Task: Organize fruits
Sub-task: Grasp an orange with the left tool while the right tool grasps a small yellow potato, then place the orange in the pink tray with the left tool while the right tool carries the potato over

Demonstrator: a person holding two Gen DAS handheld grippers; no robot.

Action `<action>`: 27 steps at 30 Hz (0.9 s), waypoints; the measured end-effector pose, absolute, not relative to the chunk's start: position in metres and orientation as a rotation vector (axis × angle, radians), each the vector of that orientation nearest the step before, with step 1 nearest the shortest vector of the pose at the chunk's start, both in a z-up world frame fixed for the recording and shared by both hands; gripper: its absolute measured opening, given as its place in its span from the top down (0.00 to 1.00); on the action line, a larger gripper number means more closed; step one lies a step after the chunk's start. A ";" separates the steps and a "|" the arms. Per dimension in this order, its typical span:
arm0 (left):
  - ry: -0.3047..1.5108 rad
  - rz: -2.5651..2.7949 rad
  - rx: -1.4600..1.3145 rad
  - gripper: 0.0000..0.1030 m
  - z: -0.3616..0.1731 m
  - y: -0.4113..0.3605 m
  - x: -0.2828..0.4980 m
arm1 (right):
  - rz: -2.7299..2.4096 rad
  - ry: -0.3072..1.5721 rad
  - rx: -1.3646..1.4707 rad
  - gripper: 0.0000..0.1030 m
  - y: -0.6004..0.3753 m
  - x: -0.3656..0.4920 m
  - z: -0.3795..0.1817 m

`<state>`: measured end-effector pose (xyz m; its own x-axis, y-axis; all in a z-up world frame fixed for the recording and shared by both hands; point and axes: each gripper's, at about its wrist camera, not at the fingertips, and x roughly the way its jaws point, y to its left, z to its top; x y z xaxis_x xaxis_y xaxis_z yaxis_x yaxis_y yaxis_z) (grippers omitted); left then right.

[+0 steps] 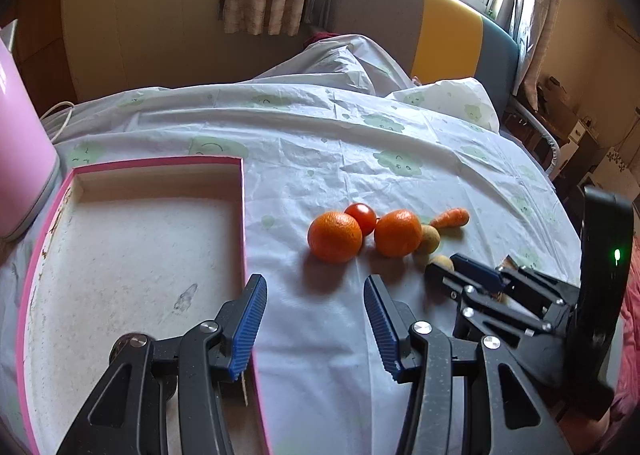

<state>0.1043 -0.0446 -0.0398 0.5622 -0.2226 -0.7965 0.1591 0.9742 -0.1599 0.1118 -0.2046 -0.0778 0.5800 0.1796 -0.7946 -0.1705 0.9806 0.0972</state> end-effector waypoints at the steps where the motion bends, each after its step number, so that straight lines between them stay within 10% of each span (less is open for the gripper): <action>1: 0.946 -0.227 -0.070 0.50 -0.040 -0.047 0.108 | 0.207 0.924 0.008 0.75 -0.205 0.111 -0.079; 27: 0.996 -0.247 -0.053 0.61 -0.071 -0.069 0.145 | 0.232 0.918 0.029 0.75 -0.210 0.110 -0.079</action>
